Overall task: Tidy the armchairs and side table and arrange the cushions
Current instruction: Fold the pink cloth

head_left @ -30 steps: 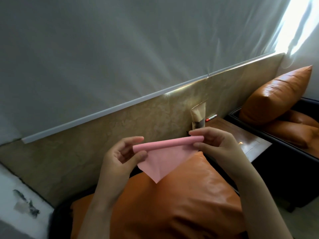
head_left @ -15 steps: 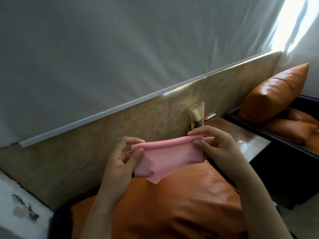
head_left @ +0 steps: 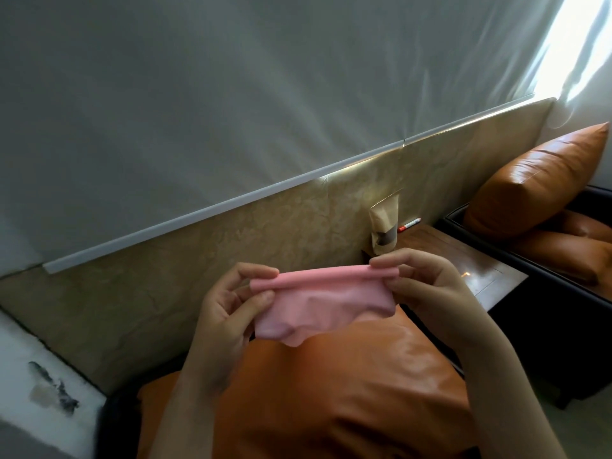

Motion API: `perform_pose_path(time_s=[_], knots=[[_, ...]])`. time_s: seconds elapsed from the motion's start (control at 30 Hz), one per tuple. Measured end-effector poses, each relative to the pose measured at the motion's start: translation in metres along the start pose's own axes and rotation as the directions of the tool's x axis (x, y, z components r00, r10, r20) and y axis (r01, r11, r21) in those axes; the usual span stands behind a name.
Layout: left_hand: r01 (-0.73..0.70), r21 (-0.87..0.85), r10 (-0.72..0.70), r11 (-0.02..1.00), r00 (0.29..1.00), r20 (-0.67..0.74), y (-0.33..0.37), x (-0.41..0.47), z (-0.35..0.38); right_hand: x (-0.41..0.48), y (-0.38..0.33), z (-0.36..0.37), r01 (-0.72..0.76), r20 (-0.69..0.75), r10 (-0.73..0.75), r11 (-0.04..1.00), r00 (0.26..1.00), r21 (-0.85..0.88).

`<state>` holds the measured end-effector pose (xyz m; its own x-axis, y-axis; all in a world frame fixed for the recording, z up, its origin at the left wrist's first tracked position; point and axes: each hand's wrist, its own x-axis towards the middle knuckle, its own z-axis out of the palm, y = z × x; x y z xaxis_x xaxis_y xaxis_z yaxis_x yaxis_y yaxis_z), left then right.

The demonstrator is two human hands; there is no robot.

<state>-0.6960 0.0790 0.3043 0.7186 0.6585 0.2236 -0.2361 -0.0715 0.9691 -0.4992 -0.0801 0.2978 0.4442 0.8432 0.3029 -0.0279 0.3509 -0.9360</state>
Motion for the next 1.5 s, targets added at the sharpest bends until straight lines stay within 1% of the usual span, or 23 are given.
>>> perform_pose_path(time_s=[0.1, 0.2, 0.3, 0.37, 0.43, 0.53, 0.6, 0.73, 0.8, 0.93, 1.1, 1.17, 1.33, 1.5], knots=[[0.012, 0.005, -0.012, 1.0, 1.0, -0.018, -0.002, 0.0, -0.001, 0.0, -0.001, 0.0, 0.001, 0.007, 0.0, 1.0, 1.0, -0.031], [0.006, 0.119, 0.0, 0.993, 0.999, -0.049, -0.002, 0.001, 0.003, 0.003, 0.001, 0.0, -0.007, -0.073, -0.003, 0.992, 0.997, -0.128], [-0.01, 0.191, 0.014, 0.982, 1.0, -0.016, -0.001, 0.001, 0.006, 0.003, 0.004, -0.003, -0.004, -0.077, -0.009, 0.987, 0.997, -0.162], [0.01, 0.202, -0.006, 0.979, 1.0, -0.022, -0.001, 0.001, 0.006, 0.002, 0.003, -0.004, -0.002, -0.057, -0.006, 0.988, 0.998, -0.152], [0.032, 0.172, -0.024, 0.985, 0.999, -0.048, -0.001, 0.001, 0.006, 0.003, 0.003, -0.006, -0.005, -0.05, -0.003, 0.988, 0.999, -0.153], [0.01, 0.176, 0.002, 0.984, 0.998, -0.069, 0.0, 0.002, 0.007, 0.003, 0.003, -0.007, 0.007, -0.047, -0.015, 0.985, 0.999, -0.171], [-0.006, 0.195, 0.018, 0.981, 0.998, -0.06, 0.0, 0.002, 0.008, 0.002, 0.003, -0.005, 0.027, -0.047, -0.035, 0.986, 0.998, -0.165], [0.002, 0.221, 0.006, 0.975, 0.999, -0.033, -0.002, 0.002, 0.007, 0.003, 0.002, -0.001, 0.042, -0.056, -0.052, 0.984, 0.997, -0.171], [0.011, 0.205, -0.005, 0.979, 1.0, -0.029, -0.003, 0.002, 0.006, 0.003, 0.002, -0.001, 0.032, -0.049, -0.041, 0.984, 0.998, -0.177], [0.051, 0.121, -0.046, 0.991, 0.998, -0.045, -0.003, 0.002, 0.007, 0.003, 0.003, 0.001, -0.002, -0.067, -0.011, 0.983, 0.998, -0.183], [0.086, 0.033, -0.085, 0.996, 0.996, -0.034, -0.004, 0.001, 0.006, 0.004, 0.002, 0.004, 0.016, -0.073, -0.03, 0.983, 0.997, -0.183], [0.082, 0.014, -0.081, 0.997, 0.996, -0.037, -0.004, 0.001, 0.006, 0.004, 0.003, 0.003, 0.036, -0.082, -0.05, 0.985, 0.995, -0.169], [0.04, -0.009, -0.04, 0.999, 0.998, -0.056, -0.004, 0.003, 0.006, 0.003, 0.005, 0.004, 0.069, -0.08, -0.074, 0.995, 0.994, -0.069], [-0.004, 0.0, 0.004, 1.0, 1.0, -0.018, -0.005, 0.001, 0.0, 0.003, 0.002, 0.003, 0.047, -0.051, -0.051, 0.996, 0.997, -0.08]])
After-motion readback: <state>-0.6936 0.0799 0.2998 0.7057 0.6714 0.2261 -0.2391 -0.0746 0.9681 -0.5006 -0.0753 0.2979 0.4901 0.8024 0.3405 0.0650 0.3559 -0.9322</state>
